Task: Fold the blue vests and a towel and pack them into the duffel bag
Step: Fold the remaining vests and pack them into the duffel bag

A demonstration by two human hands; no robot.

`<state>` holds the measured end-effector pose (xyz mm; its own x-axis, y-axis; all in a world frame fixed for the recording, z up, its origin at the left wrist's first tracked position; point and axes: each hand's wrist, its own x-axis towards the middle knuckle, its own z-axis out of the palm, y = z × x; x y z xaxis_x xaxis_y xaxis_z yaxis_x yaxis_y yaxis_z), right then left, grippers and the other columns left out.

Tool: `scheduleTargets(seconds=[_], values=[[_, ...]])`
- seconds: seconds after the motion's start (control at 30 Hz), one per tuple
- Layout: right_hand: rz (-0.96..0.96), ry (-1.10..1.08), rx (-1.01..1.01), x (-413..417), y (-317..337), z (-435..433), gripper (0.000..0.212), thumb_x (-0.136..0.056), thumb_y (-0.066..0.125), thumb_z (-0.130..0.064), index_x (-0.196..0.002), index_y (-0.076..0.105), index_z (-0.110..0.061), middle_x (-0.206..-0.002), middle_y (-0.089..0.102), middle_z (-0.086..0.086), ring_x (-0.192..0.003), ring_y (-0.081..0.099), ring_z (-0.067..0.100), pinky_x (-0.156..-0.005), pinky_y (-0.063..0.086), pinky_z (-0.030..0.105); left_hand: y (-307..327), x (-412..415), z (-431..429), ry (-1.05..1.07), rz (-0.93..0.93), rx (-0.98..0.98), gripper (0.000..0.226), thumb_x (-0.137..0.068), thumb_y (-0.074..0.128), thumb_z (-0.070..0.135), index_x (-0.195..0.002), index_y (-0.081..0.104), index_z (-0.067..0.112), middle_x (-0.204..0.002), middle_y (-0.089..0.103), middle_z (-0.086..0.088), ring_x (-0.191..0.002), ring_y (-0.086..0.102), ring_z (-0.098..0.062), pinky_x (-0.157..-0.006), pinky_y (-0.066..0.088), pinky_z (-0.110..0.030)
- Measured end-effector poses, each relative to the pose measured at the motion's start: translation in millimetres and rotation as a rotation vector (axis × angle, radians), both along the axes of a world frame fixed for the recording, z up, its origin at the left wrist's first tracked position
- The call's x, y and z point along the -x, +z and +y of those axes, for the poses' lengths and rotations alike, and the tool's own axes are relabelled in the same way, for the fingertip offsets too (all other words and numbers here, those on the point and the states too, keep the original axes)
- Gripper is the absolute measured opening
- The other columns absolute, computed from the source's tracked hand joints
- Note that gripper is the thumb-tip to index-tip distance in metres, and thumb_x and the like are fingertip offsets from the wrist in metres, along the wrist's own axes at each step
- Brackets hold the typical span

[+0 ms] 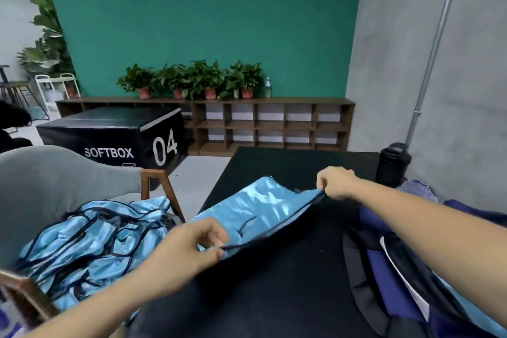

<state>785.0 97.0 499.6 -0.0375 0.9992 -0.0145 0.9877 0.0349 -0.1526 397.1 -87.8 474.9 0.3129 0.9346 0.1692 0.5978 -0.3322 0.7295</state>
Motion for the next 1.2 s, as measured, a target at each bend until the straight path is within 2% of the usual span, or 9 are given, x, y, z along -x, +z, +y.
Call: scheduleTargets(seconds=[0.17, 0.3, 0.43, 0.57, 0.73, 0.87, 0.97, 1.1, 1.2], values=[[-0.193, 0.058, 0.210, -13.6, -35.1, -29.7, 0.040, -0.086, 0.042, -0.003, -0.103, 0.074, -0.020, -0.115, 0.070, -0.001, -0.114, 0.063, 0.030, -0.101, 0.041, 0.045, -43.6, -42.8, -22.7, -0.109, 0.111, 0.061, 0.021, -0.087, 0.077, 0.021, -0.098, 0.070, 0.038, -0.096, 0.075, 0.013, -0.089, 0.070, -0.006, -0.077, 0.052, -0.021], [-0.270, 0.149, 0.092, 3.7, -41.7, -57.7, 0.034, -0.087, 0.050, -0.005, -0.109, 0.066, -0.026, -0.120, 0.065, -0.002, -0.118, 0.057, 0.028, -0.100, 0.039, 0.044, -55.6, -66.1, -34.3, -0.159, 0.106, 0.079, 0.019, -0.087, 0.074, 0.020, -0.097, 0.070, 0.036, -0.095, 0.075, 0.014, -0.087, 0.069, -0.006, -0.076, 0.051, -0.018], [-0.077, 0.280, 0.075, 32.8, -48.6, -106.4, 0.029, -0.094, 0.053, -0.014, -0.116, 0.063, -0.031, -0.128, 0.062, -0.001, -0.124, 0.053, 0.026, -0.104, 0.040, 0.040, -65.8, -85.7, -47.5, -0.200, 0.104, 0.090, 0.020, -0.088, 0.072, 0.019, -0.099, 0.070, 0.035, -0.096, 0.074, 0.014, -0.088, 0.068, -0.006, -0.074, 0.048, -0.016], [0.089, 0.409, 0.099, 61.0, -69.0, -172.2, 0.028, -0.096, 0.053, -0.015, -0.120, 0.061, -0.027, -0.126, 0.061, -0.002, -0.123, 0.053, 0.025, -0.106, 0.042, 0.039, -73.7, -105.9, -64.7, -0.230, 0.065, 0.091, 0.017, -0.087, 0.072, 0.017, -0.098, 0.069, 0.030, -0.095, 0.074, 0.011, -0.089, 0.069, -0.008, -0.075, 0.049, -0.016], [0.138, 0.464, -0.046, 73.6, -97.9, -236.8, 0.038, -0.091, 0.043, -0.020, -0.124, 0.058, -0.029, -0.121, 0.059, -0.005, -0.117, 0.052, 0.022, -0.103, 0.043, 0.041, -71.9, -113.8, -86.5, -0.323, 0.031, 0.050, 0.007, -0.090, 0.076, 0.019, -0.093, 0.072, 0.024, -0.090, 0.074, 0.018, -0.085, 0.069, 0.001, -0.081, 0.049, -0.015], [0.234, 0.502, -0.171, 68.1, -112.9, -276.1, 0.025, -0.106, 0.042, -0.037, -0.125, 0.056, -0.033, -0.122, 0.054, -0.015, -0.115, 0.050, 0.013, -0.104, 0.040, 0.035, -63.5, -86.4, -90.2, -0.280, 0.037, -0.013, 0.011, -0.092, 0.078, 0.023, -0.100, 0.073, 0.029, -0.100, 0.076, 0.019, -0.100, 0.072, -0.003, -0.093, 0.053, -0.021], [0.176, 0.548, -0.214, 64.7, -121.3, -295.6, 0.035, -0.108, 0.041, -0.053, -0.132, 0.055, -0.033, -0.128, 0.050, -0.018, -0.115, 0.047, 0.011, -0.104, 0.036, 0.031, -61.2, -49.8, -80.2, -0.191, 0.121, -0.132, 0.017, -0.093, 0.078, 0.022, -0.103, 0.071, 0.034, -0.107, 0.073, 0.022, -0.107, 0.069, 0.000, -0.096, 0.050, -0.021], [0.131, 0.548, -0.257, 62.5, -134.9, -302.2, 0.048, -0.105, 0.043, -0.065, -0.135, 0.055, -0.030, -0.131, 0.050, -0.016, -0.120, 0.048, 0.012, -0.106, 0.037, 0.032, -62.5, 1.0, -59.6, -0.100, 0.293, -0.252, 0.026, -0.088, 0.072, 0.021, -0.106, 0.068, 0.041, -0.112, 0.068, 0.026, -0.112, 0.064, 0.000, -0.099, 0.047, -0.025], [0.125, 0.562, -0.278, 65.1, -142.5, -306.0, 0.044, -0.104, 0.048, -0.064, -0.131, 0.056, -0.030, -0.128, 0.051, -0.015, -0.119, 0.049, 0.013, -0.105, 0.039, 0.031, -67.3, 34.9, -43.1, -0.047, 0.482, -0.295, 0.040, -0.078, 0.066, 0.020, -0.111, 0.063, 0.042, -0.118, 0.058, 0.028, -0.113, 0.057, -0.004, -0.098, 0.047, -0.034]])
